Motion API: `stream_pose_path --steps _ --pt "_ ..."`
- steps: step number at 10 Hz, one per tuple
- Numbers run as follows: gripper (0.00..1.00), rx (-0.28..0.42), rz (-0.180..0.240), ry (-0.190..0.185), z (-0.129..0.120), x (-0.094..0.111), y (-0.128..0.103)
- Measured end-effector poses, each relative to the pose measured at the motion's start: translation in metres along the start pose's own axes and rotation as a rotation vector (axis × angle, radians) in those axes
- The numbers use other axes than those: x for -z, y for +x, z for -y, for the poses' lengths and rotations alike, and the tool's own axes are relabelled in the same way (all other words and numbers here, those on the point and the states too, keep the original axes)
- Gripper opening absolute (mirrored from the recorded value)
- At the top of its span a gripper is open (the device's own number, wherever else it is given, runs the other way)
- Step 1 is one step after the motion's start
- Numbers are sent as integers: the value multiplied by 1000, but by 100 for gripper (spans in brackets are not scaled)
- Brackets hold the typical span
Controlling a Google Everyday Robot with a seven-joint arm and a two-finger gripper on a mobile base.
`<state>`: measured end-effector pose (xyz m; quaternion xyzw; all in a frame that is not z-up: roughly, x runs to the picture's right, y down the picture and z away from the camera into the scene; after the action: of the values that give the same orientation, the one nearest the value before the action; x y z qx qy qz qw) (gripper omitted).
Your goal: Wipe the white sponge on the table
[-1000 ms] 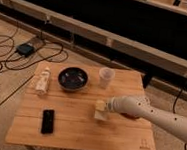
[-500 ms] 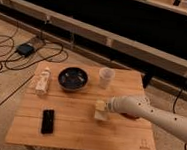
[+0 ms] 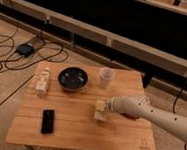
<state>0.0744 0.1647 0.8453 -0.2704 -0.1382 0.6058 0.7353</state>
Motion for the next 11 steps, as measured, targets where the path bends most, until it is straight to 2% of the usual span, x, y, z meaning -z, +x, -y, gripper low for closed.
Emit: stream_pose_path --steps 2,3,4,5,6,9,11 --pt "42 0 0 0 0 0 0" --pt "37 0 0 0 0 0 0" --pt "37 0 0 0 0 0 0" --pt "42 0 0 0 0 0 0" --pt "54 0 0 0 0 0 0" --pt "79 0 0 0 0 0 0" --pt "80 0 0 0 0 0 0"
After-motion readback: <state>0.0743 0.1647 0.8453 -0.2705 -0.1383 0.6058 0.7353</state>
